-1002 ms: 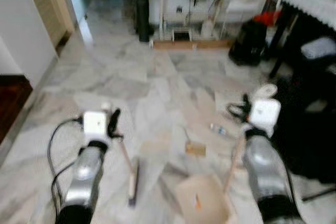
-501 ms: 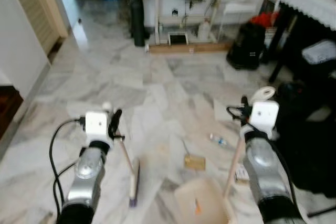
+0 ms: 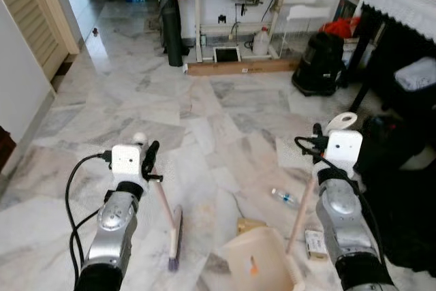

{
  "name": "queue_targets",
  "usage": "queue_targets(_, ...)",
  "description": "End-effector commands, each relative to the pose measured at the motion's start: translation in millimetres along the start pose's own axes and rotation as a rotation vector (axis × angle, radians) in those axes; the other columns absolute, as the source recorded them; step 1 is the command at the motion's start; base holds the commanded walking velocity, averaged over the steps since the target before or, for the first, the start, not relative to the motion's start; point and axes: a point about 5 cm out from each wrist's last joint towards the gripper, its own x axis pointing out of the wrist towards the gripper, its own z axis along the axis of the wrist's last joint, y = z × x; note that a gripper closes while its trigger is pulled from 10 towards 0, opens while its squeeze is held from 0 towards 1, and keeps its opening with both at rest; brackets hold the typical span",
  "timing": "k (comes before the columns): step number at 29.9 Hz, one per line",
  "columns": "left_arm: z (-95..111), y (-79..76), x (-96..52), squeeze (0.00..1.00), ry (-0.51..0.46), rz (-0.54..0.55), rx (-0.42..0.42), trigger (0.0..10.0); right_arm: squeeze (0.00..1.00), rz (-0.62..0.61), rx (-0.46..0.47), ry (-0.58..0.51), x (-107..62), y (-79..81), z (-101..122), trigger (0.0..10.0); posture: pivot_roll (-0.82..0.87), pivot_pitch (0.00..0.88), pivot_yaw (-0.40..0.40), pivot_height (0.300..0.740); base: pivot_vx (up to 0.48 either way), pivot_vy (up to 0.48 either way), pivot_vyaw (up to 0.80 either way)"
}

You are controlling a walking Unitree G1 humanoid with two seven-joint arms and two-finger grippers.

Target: Sweep floor

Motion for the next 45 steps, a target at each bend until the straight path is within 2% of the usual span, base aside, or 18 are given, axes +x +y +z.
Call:
queue_targets(1, 10.6, -3.7, 5.2, 0.0, -0.051, -0.01, 0.01, 10.0, 0.0, -0.027, 0.026, -0.032, 3.2, -6.4, 7.7, 10.0, -0.14, 0.0, 0.022, 0.74, 0.371, 0.0, 0.0)
queue_targets(4, 10.7, -3.6, 5.3, 0.0, -0.052, -0.01, 0.01, 10.0, 0.0, -0.028, 0.03, -0.032, 3.4, -6.3, 7.6, 10.0, -0.14, 0.0, 0.024, 0.74, 0.371, 0.0, 0.0)
queue_targets(11, 11.3, -3.8, 6.0, 0.0, -0.054, -0.018, 0.014, 10.0, 0.0, -0.025, 0.036, -0.018, 4.4, -4.9, 6.3, 10.0, -0.14, 0.0, 0.03, 0.74, 0.372, 0.0, -0.8)
queue_targets(32, 11.9, -5.9, 7.2, 0.0, -0.053, -0.017, 0.009, 10.0, 0.0, -0.042, 0.02, -0.018, 4.5, -10.2, 5.4, 10.0, -0.14, 0.0, 0.021, 0.74, 0.371, 0.0, 0.0)
queue_targets(40, 11.8, -2.9, 7.3, 0.0, -0.058, 0.0, 0.001, 10.0, 0.0, -0.036, 0.009, -0.023, 6.9, -10.0, 7.5, 10.0, -0.19, 0.0, 0.014, 0.74, 0.062, 0.0, 0.0)
queue_targets(45, 9.4, -0.3, 6.6, 0.0, -0.044, -0.021, 0.008, 10.0, 0.0, -0.051, 0.007, -0.037, 5.8, -9.7, 9.7, 10.0, -0.23, 0.0, 0.062, 0.74, 0.0, 0.0, 0.0)
